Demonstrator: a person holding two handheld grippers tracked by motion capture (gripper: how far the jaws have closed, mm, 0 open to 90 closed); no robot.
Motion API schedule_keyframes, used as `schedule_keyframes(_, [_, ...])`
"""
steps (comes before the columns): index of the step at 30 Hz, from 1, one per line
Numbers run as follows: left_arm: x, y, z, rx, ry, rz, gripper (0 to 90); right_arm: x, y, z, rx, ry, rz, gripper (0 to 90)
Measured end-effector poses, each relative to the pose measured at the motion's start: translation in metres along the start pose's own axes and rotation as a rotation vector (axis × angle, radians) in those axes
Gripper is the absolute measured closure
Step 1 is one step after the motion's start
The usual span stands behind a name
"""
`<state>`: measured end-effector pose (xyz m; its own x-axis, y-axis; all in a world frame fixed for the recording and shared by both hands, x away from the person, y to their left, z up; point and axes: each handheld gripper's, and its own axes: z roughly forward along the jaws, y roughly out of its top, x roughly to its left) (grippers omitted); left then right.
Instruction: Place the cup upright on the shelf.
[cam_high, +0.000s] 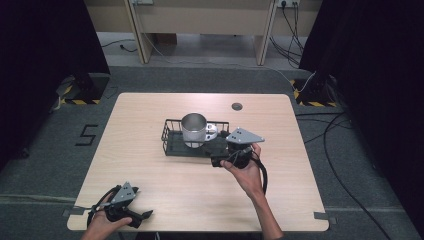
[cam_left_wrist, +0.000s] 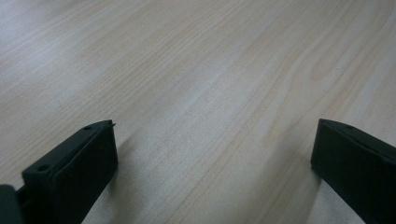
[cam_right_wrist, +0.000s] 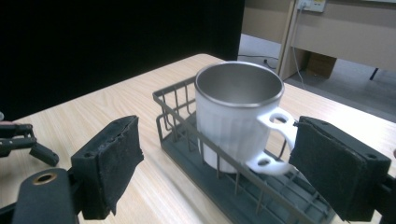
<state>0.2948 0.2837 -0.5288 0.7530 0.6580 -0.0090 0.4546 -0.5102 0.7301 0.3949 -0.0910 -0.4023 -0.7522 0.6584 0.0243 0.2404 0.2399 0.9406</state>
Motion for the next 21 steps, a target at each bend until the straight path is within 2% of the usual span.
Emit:
schedule_keyframes(11, [0.0, 0.0, 0.0, 0.0, 0.0, -0.002, 0.0, 0.003, -0.02, -0.019, -0.015, -0.01, 0.025, 15.4])
schedule_keyframes(21, [0.0, 0.0, 0.0, 0.0, 0.001, -0.003, 0.0, 0.006, -0.04, -0.034, -0.009, -0.034, 0.026, 15.4])
